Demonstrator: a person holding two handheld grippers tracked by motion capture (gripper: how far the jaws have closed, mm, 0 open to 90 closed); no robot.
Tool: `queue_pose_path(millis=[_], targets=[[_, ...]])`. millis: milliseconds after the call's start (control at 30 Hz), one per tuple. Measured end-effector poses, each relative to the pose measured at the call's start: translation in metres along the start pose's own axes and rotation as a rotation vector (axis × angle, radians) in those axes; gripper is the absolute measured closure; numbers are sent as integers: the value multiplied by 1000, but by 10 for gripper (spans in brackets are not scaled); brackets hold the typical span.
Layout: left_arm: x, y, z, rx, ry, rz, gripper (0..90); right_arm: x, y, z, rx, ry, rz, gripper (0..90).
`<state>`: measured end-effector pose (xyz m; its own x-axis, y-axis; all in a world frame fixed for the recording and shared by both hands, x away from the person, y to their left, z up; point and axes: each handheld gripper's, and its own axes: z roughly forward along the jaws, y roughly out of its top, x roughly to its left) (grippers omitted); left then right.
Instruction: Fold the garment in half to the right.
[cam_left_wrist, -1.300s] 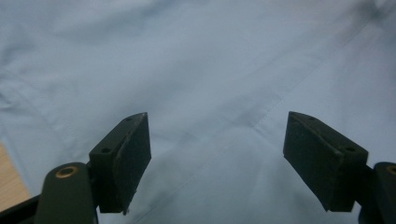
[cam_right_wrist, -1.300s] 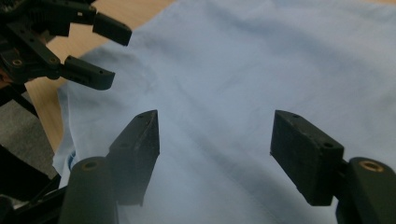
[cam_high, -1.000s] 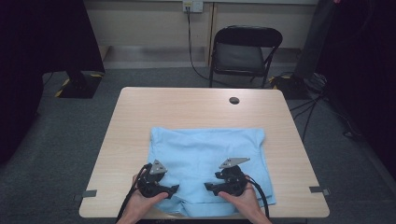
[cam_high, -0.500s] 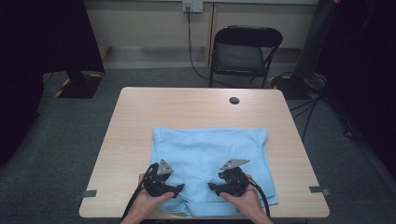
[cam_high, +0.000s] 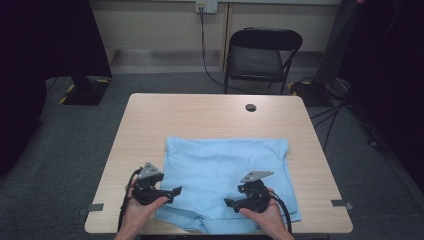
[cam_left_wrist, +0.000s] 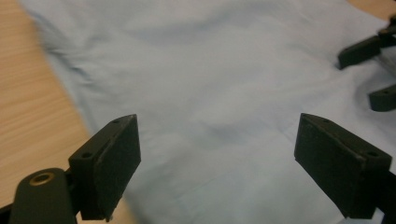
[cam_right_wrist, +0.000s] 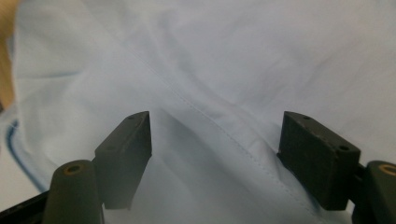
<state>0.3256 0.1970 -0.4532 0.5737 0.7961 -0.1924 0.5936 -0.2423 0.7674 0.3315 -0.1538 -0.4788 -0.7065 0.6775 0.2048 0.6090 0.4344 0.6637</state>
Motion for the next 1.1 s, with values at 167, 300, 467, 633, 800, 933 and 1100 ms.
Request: queue_pose_path(millis=[167, 300, 467, 633, 800, 933, 1100], targets=[[16, -11, -13, 12, 49, -59, 160, 7, 0, -16, -52, 21, 5, 241], [23, -29, -12, 58, 26, -98, 173, 8, -10, -13, -26, 20, 9, 239], [24, -37, -8, 100, 13, -120, 198, 0, -13, -4, 0, 20, 35, 237], [24, -39, -1, 129, 7, -141, 232, -4, -13, -1, -10, 17, 40, 241], [19, -36, 2, 137, 5, -130, 297, -3, -13, 0, -16, 9, 37, 240], [12, -35, 9, 132, -50, -124, 381, -2, -13, 1, -22, -2, 34, 237], [8, -31, 17, 136, -89, -119, 443, -1, -13, 2, -25, -10, 36, 232]])
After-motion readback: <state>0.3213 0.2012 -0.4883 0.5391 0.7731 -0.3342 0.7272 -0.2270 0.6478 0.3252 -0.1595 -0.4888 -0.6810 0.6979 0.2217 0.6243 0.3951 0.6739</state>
